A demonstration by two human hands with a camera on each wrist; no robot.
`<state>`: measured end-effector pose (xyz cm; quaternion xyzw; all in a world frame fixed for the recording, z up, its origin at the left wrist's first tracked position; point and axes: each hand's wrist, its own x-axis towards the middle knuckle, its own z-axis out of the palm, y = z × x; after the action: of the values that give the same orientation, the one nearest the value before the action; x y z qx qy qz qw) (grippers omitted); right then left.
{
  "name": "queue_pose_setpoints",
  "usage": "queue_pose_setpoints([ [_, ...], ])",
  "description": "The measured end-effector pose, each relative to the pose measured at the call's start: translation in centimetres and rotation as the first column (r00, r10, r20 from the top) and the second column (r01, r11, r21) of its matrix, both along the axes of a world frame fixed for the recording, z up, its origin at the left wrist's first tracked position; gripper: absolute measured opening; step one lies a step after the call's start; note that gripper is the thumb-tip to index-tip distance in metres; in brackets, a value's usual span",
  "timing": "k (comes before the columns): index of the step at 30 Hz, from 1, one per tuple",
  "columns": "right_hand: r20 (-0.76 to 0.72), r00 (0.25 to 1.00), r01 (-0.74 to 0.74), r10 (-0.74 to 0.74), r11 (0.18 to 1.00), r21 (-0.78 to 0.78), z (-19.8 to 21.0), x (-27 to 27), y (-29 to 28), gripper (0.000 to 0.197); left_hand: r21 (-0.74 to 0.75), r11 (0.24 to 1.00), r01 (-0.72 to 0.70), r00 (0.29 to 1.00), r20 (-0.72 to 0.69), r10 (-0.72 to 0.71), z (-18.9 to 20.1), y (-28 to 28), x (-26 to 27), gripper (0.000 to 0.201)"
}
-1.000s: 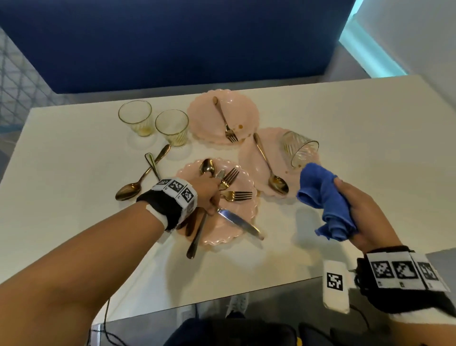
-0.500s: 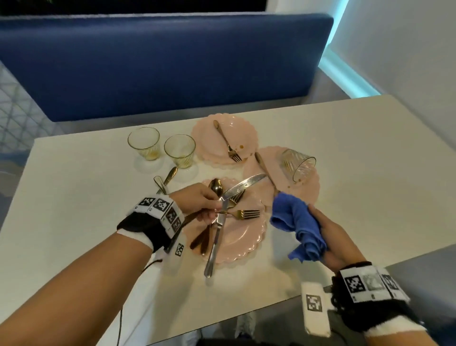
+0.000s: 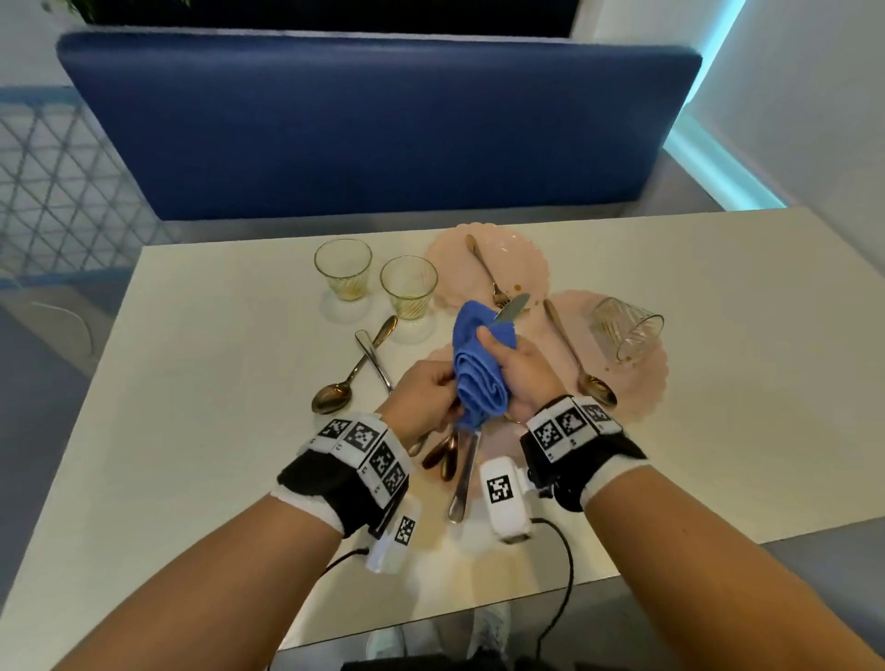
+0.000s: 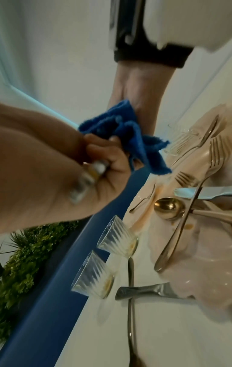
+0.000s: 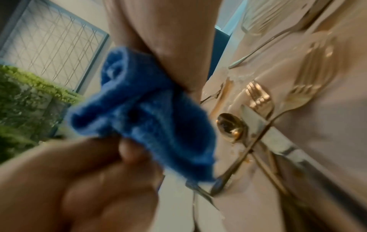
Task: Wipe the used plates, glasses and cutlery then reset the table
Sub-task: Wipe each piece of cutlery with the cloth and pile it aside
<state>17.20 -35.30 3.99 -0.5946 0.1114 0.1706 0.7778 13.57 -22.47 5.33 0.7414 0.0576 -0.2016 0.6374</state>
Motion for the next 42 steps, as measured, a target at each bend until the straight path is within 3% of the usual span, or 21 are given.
queue_pose_setpoints([
  [2,0.038,0.998,0.045,-0.045,0.999,0.002,0.3,1.0,0.3,0.027,0.019,1.000,0.003,1.000,0.005,-0.003,0.4,0.6,-0.1,0.030],
  [5,0.048,0.988,0.153,-0.150,0.987,-0.053,0.5,2.6,0.1,0.054,0.018,1.000,0.008,1.000,-0.007,-0.008,0.9,1.5,-0.7,0.020],
  [8,0.073,0.980,0.191,-0.185,0.977,-0.095,1.6,3.3,-0.2,0.031,0.035,0.999,0.016,1.000,0.019,-0.017,1.4,2.2,-1.3,0.022],
  [12,0.131,0.933,0.355,-0.334,0.913,-0.203,2.3,4.1,-2.3,0.026,0.014,0.999,0.044,0.999,-0.002,-0.044,1.5,3.9,-2.3,0.020],
  [15,-0.010,0.963,0.268,-0.268,0.963,0.027,2.4,3.9,-4.8,0.042,-0.046,0.998,-0.053,0.999,0.004,0.053,1.3,5.2,-2.9,0.022],
  [17,-0.034,0.983,0.184,-0.181,0.978,0.095,2.5,2.1,-3.7,0.028,-0.050,0.997,-0.061,0.998,0.019,0.062,1.3,4.8,-2.9,0.021],
  [21,0.011,1.000,-0.023,0.023,0.999,0.028,1.8,-1.2,0.6,0.033,-0.067,0.998,0.002,1.000,0.019,0.000,1.5,1.8,-3.1,0.021],
  [24,0.113,0.987,0.118,-0.113,0.992,-0.040,2.7,-1.0,0.4,0.022,-0.057,0.979,0.198,0.980,0.019,-0.197,1.7,1.6,-4.1,0.015],
  [26,0.149,0.963,0.223,-0.224,0.974,0.026,3.6,-0.2,-1.0,0.020,-0.089,0.945,0.314,0.948,-0.030,-0.318,1.5,2.0,-5.1,0.020],
  [29,0.122,0.961,0.241,-0.250,0.967,0.081,3.2,0.3,-2.1,0.033,-0.145,0.958,0.248,0.967,-0.029,-0.254,1.7,2.1,-6.1,0.027],
  [33,0.067,0.983,0.170,-0.172,0.985,0.039,1.8,-0.4,-2.5,0.023,-0.115,0.975,0.191,0.980,-0.031,-0.196,2.3,2.2,-6.4,0.030],
  [38,0.077,0.940,0.324,-0.332,0.941,0.102,3.6,-0.1,-5.1,0.023,-0.039,0.978,0.206,0.978,-0.037,-0.208,2.3,0.3,-6.5,0.031],
  [42,0.077,0.969,0.229,-0.233,0.972,0.057,3.1,-0.8,-5.1,0.053,-0.033,0.990,0.138,0.990,-0.035,-0.139,1.9,-2.4,-6.4,0.029],
])
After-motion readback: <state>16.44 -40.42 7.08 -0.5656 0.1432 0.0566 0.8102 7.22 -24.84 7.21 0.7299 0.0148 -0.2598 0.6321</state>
